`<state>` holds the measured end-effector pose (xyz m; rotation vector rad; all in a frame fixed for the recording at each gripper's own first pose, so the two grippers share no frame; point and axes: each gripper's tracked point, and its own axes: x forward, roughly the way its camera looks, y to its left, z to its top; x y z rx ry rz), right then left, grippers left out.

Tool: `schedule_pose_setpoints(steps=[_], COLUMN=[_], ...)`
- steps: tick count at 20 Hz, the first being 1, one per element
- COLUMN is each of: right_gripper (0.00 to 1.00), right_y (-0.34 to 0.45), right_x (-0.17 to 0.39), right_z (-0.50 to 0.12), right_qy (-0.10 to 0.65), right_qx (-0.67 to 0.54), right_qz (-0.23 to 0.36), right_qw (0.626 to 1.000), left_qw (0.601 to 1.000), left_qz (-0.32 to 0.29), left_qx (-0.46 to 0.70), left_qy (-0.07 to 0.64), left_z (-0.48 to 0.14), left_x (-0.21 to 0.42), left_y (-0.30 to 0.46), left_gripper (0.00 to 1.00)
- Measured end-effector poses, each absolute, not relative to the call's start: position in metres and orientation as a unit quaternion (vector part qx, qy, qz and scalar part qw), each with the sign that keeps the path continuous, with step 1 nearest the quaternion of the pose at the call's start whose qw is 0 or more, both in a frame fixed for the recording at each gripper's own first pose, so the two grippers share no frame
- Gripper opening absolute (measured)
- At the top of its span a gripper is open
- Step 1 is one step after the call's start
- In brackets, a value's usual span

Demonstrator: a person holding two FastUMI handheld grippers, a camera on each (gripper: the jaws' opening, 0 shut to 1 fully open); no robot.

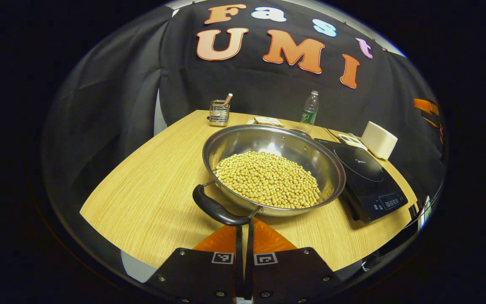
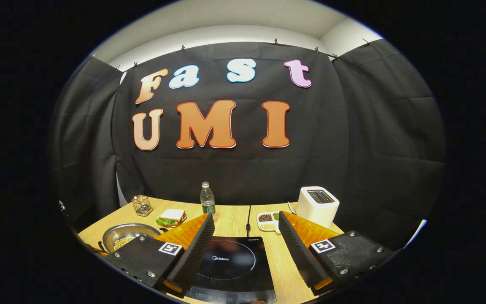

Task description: First push the handle of the pot to place it horizontally, then grasp the pot with both hands and set it on the induction cooktop.

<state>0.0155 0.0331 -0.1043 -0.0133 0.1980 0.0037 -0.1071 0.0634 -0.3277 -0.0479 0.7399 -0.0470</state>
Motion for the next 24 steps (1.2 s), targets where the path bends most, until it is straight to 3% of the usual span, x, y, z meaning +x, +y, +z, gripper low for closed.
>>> schedule_pose_setpoints(steps=[10,11,12,24], right_gripper=[0.95,1.00,0.95,0.95], right_y=[0.032,0.031,0.031,0.036], right_x=[0.016,0.017,0.016,0.023], right_z=[-0.105,-0.105,-0.106,-0.117], right_qy=[0.092,0.092,0.092,0.100], right_qx=[-0.006,-0.005,-0.005,-0.010], right_qz=[-0.004,-0.005,-0.007,-0.013], right_qw=[0.996,0.996,0.996,0.995], left_qw=[0.935,0.936,0.936,0.946], left_qz=[-0.011,-0.011,-0.012,-0.015], left_qx=[-0.031,-0.033,-0.033,-0.001], left_qy=[0.353,0.352,0.349,0.324], left_z=[-0.328,-0.328,-0.329,-0.334], left_x=[-0.091,-0.088,-0.087,-0.054], left_y=[0.090,0.093,0.097,0.132], left_gripper=[0.03,0.03,0.03,0.03])
